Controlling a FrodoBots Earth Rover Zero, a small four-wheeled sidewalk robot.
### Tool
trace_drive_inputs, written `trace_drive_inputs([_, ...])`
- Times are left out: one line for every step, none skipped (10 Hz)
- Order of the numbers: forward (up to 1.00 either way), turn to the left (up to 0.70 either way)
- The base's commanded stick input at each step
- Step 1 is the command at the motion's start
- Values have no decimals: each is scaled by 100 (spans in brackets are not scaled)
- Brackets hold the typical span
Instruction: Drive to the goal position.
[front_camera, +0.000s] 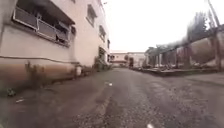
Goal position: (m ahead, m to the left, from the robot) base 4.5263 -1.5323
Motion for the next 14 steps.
trace_drive_inputs([70, -17])
trace_drive_inputs([70, -17])
trace_drive_inputs([70, -17])
trace_drive_inputs([70, -17])
trace_drive_inputs([70, -17])
trace_drive_inputs([70, -17])
trace_drive_inputs([70, -17])
trace_drive_inputs([70, -17])
trace_drive_inputs([70, -17])
trace_drive_inputs([70, -17])
trace_drive_inputs([70, -17])
trace_drive_inputs([70, -17])
trace_drive_inputs([70, -17])
trace_drive_inputs([70, -17])
